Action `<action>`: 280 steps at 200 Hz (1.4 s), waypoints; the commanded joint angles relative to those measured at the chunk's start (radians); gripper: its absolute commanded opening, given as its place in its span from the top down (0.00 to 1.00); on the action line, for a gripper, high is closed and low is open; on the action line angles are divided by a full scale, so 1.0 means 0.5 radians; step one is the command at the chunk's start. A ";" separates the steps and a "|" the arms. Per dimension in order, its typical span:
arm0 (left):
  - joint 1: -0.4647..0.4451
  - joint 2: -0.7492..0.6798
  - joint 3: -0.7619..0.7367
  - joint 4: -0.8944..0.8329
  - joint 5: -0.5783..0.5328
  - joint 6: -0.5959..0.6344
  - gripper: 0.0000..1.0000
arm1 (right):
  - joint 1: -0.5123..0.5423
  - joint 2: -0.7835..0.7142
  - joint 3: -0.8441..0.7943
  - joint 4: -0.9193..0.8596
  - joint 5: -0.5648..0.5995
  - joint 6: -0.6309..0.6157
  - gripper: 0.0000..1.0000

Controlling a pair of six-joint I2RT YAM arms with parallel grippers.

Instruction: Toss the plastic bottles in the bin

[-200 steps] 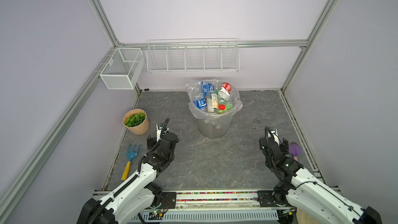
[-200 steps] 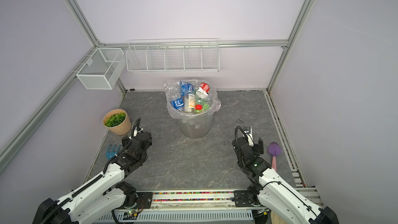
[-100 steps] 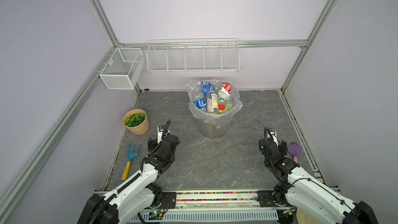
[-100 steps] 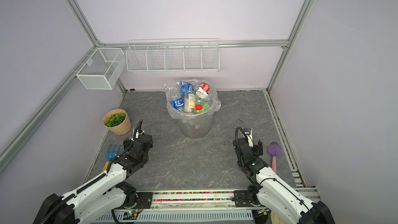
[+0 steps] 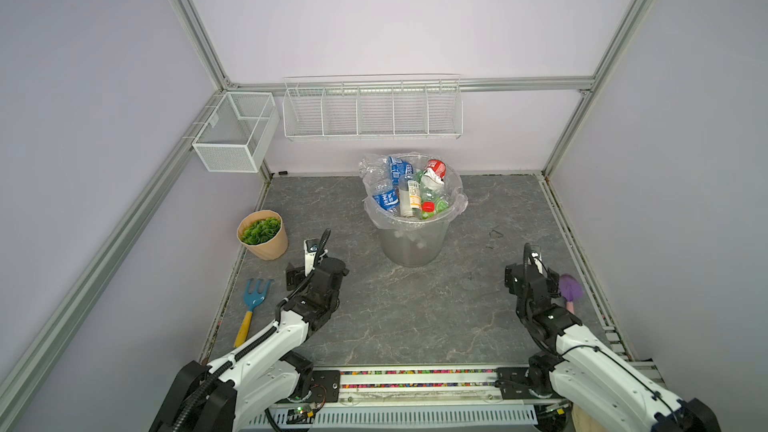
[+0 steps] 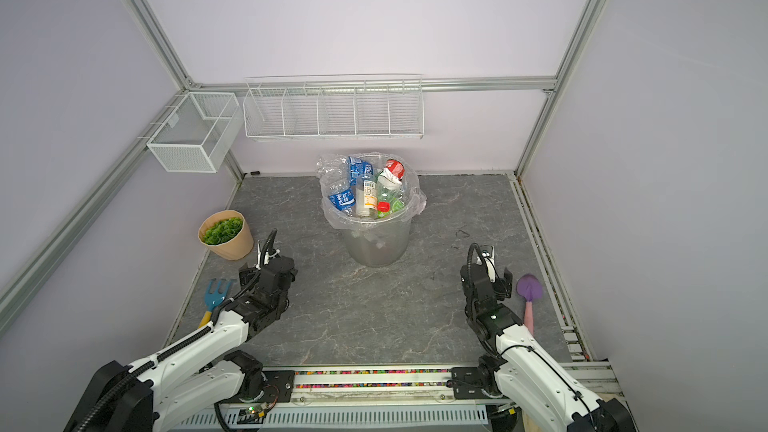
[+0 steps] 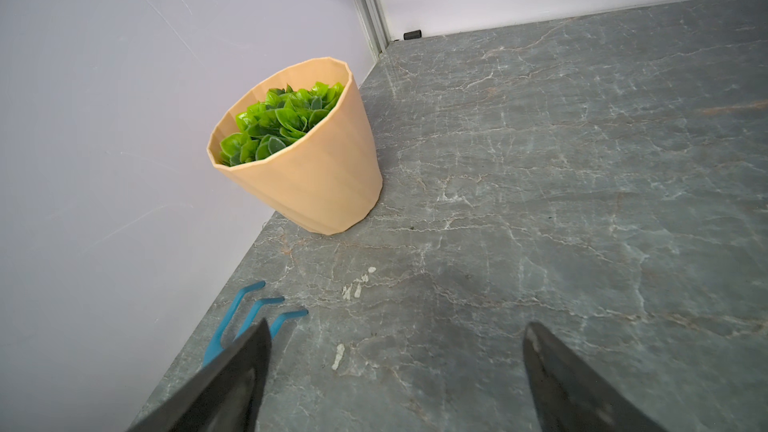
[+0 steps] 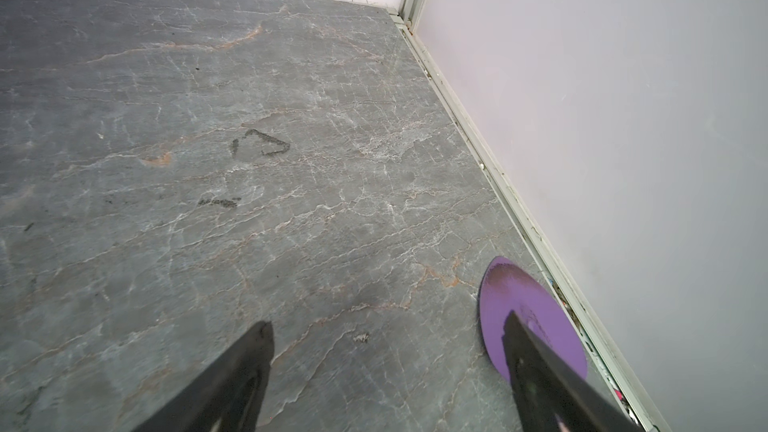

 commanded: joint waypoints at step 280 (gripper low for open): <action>0.203 0.661 0.114 1.073 -0.013 0.274 0.08 | -0.198 0.714 -0.027 1.286 -0.314 -0.409 0.11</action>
